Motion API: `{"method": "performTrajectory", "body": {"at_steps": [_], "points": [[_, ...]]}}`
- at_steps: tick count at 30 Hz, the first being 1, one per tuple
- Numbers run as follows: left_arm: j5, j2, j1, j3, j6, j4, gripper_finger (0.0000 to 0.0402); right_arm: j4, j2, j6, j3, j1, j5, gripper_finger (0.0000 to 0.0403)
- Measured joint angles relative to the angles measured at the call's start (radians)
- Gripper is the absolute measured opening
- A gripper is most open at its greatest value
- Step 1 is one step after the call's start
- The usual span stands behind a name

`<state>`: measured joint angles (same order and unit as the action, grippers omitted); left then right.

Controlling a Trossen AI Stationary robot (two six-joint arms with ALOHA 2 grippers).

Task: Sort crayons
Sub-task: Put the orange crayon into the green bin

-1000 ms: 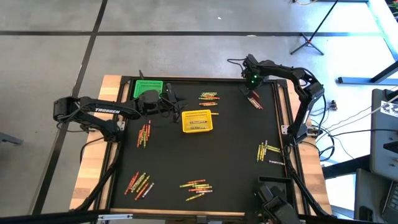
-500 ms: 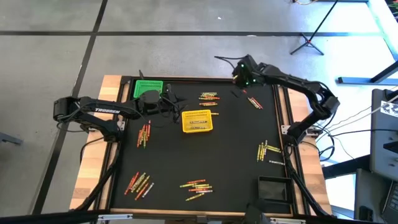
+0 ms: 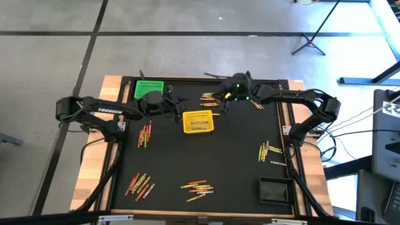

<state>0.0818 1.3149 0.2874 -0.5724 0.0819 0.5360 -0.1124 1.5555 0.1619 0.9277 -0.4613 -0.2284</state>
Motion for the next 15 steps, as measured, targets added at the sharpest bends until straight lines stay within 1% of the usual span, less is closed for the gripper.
{"method": "performTrajectory", "body": {"at_steps": [6,12,15], "points": [[-0.126,0.069,0.006,0.000,0.067,0.070,0.0148,-0.187,0.000,0.000,-0.033,0.117,-0.001,0.0015],[-0.230,0.107,0.015,0.000,0.141,0.108,0.0147,-0.367,0.000,0.007,-0.069,0.204,-0.001,0.0015],[-0.281,0.144,0.001,0.000,0.183,0.179,0.0147,-0.396,0.000,0.017,-0.073,0.239,-0.001,0.0015]]}}
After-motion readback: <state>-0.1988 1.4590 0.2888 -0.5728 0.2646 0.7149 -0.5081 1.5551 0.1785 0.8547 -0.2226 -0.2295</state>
